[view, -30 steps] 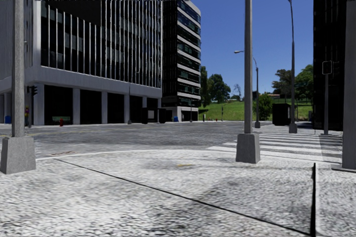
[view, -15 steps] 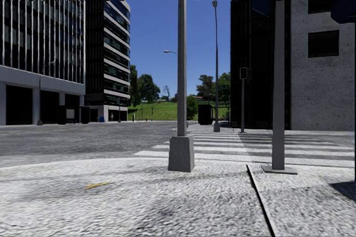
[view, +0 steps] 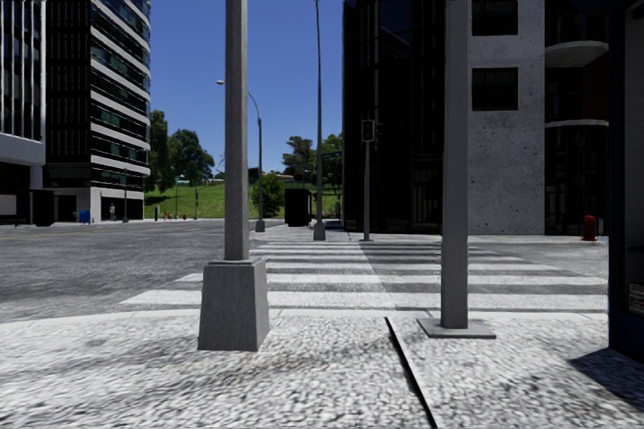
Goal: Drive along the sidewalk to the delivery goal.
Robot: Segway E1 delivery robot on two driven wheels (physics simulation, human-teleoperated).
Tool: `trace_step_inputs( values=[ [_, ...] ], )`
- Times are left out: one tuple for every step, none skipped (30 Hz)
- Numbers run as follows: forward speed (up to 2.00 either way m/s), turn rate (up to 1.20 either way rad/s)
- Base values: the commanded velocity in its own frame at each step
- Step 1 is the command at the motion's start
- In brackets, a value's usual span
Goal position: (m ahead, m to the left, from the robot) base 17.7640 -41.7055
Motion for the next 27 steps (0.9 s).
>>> trace_step_inputs(
  values=[
    [1.54,0.0],
    [1.54,0.0],
    [1.54,0.0],
    [1.54,0.0],
    [1.54,0.0],
    [1.54,0.0],
    [1.54,0.0],
    [1.54,-0.09],
    [1.54,-0.22],
    [1.54,-0.33],
    [1.54,-0.51],
    [1.54,-0.51],
    [1.54,-0.65],
    [1.54,-0.68],
    [1.54,-0.69],
    [1.54,-0.66],
    [1.54,-0.66],
    [1.54,-0.48],
    [1.54,-0.38],
    [1.54,0.0],
    [1.54,0.0],
    [1.54,0.0],
    [1.54,0.0],
    [1.54,0.0],
    [1.54,0.0],
    [1.54,0.0],
    [1.54,0.0]
  ],
)
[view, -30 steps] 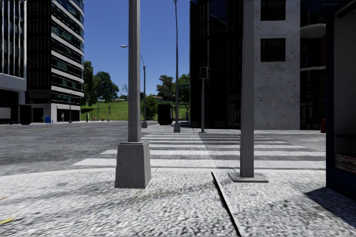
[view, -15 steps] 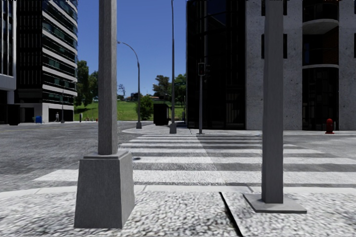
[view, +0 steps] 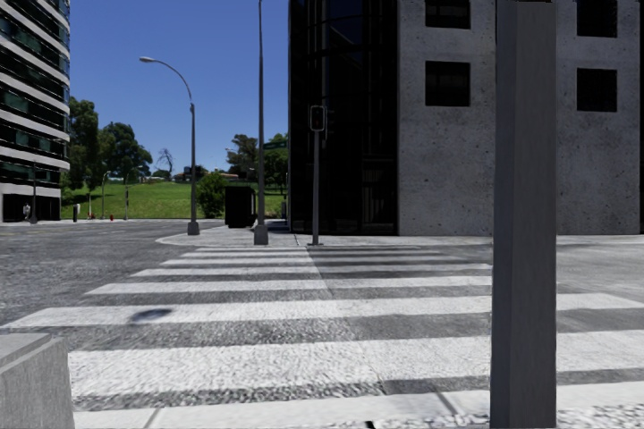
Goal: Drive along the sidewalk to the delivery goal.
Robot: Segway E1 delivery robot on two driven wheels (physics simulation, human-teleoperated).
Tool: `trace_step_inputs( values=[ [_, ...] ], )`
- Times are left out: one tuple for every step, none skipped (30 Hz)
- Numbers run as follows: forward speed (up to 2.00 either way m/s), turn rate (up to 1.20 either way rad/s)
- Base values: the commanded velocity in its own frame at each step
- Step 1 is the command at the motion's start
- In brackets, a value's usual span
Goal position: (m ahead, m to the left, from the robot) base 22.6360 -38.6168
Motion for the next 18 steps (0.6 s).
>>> trace_step_inputs(
  values=[
    [1.54,0.0],
    [1.54,0.04],
    [1.54,0.15],
    [1.54,0.19],
    [1.54,0.19],
    [1.54,0.2],
    [1.54,0.2],
    [1.54,0.2],
    [1.54,0.17],
    [1.54,0.02],
    [1.54,0.02],
    [1.54,0.0],
    [1.54,0.0],
    [1.54,0.0],
    [1.54,0.0],
    [1.54,0.0],
    [1.54,0.0],
    [1.54,0.0]
  ],
)
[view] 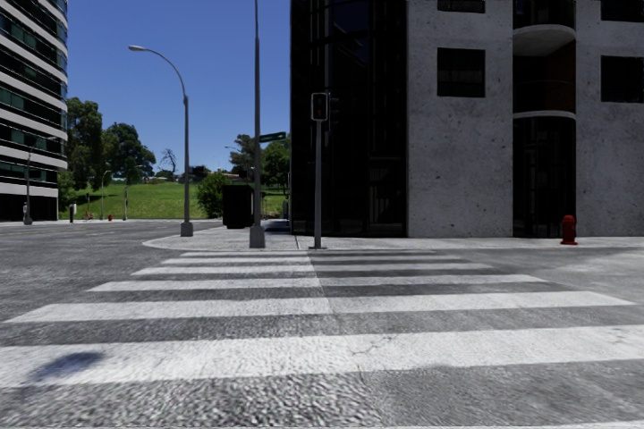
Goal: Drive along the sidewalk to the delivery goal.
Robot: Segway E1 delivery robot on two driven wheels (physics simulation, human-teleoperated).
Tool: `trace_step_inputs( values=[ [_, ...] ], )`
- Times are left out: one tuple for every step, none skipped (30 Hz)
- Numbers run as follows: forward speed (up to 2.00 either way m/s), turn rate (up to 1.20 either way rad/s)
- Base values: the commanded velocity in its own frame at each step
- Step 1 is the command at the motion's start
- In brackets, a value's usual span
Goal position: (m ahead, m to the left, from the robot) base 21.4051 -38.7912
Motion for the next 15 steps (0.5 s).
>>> trace_step_inputs(
  values=[
    [1.54,0.0],
    [1.54,0.0],
    [1.54,0.0],
    [1.54,0.0],
    [1.54,0.0],
    [1.54,0.0],
    [1.54,0.0],
    [1.54,0.0],
    [1.54,0.0],
    [1.54,0.0],
    [1.54,0.0],
    [1.54,0.0],
    [1.54,0.0],
    [1.54,0.0],
    [1.54,0.0]
  ],
)
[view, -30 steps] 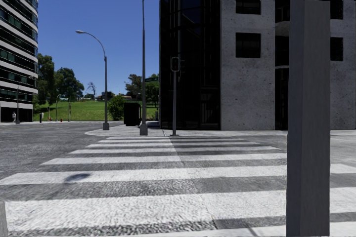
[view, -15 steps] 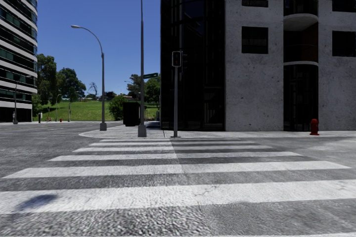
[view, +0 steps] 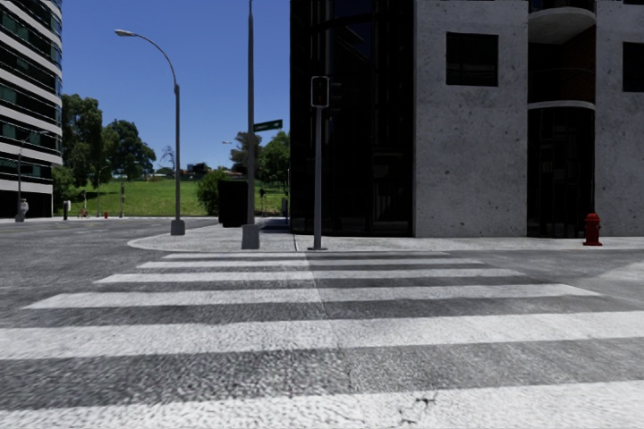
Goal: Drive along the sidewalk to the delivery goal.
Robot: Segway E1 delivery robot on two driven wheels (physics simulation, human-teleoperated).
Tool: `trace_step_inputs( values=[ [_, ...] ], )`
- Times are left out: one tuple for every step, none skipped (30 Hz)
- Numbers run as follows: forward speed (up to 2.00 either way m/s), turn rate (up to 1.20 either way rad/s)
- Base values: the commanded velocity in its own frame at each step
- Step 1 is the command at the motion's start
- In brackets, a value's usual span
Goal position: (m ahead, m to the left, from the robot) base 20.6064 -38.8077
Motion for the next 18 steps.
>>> trace_step_inputs(
  values=[
    [1.54,0.0],
    [1.54,0.0],
    [1.54,0.0],
    [1.54,0.0],
    [1.54,0.0],
    [1.54,0.0],
    [1.54,0.0],
    [1.54,0.0],
    [1.54,0.0],
    [1.54,0.0],
    [1.54,0.0],
    [1.54,0.0],
    [1.54,0.0],
    [1.54,0.0],
    [1.54,0.0],
    [1.54,0.0],
    [1.54,0.0],
    [1.54,0.0]
  ],
)
